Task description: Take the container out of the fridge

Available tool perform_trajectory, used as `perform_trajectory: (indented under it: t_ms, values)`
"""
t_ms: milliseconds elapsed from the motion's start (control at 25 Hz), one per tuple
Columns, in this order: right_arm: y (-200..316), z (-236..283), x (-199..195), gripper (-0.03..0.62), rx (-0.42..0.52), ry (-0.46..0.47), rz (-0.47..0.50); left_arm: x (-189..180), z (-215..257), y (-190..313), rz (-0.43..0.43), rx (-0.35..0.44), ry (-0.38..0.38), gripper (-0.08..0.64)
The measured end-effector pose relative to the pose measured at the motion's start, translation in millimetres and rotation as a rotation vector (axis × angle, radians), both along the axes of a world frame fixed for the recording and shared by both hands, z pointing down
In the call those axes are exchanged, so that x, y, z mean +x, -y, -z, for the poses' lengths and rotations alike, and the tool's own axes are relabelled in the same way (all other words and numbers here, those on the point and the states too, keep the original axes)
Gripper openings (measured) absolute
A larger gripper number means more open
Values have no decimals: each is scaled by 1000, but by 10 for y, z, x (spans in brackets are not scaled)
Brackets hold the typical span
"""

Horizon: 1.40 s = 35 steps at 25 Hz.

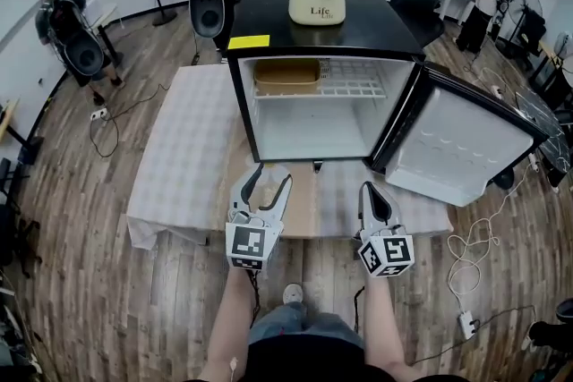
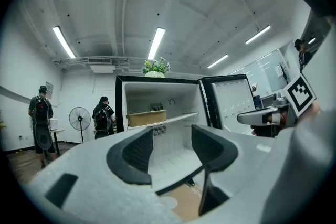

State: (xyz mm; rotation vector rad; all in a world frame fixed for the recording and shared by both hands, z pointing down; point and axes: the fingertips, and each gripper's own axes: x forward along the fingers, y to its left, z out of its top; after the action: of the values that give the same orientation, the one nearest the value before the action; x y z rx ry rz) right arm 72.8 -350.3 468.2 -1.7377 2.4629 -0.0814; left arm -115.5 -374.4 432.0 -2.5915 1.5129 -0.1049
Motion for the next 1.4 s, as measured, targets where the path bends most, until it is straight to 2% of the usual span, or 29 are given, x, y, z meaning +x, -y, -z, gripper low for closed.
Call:
perform_trajectory:
  t_ms: [400, 640, 720, 800, 1000, 1080, 1200, 1400]
  values:
    - [549, 104, -41, 5, 10, -37, 43, 274, 193, 758, -64, 7, 76, 230]
    - [735, 281, -128, 5, 42, -105, 112, 408, 249, 1099, -72, 1, 211, 215]
    - [778, 305, -136, 5, 49, -118, 131, 470, 247, 1205, -80, 6, 286, 215]
    - [811, 319, -134, 5, 54, -125, 143, 526, 252, 1299, -81, 17, 393, 215]
    - [889, 322, -99, 5, 56, -128, 159, 648, 283, 1511, -35, 84, 735, 218]
    - [916, 312, -90, 5, 53, -126, 164, 691, 284, 1583, -10, 107, 846, 218]
    - [931, 289, -66, 5, 48, -124, 171, 715, 282, 1694, 29, 119, 957, 215]
    - [946, 242, 45, 5, 37, -118, 163, 707, 258, 1892, 63, 97, 1088, 192]
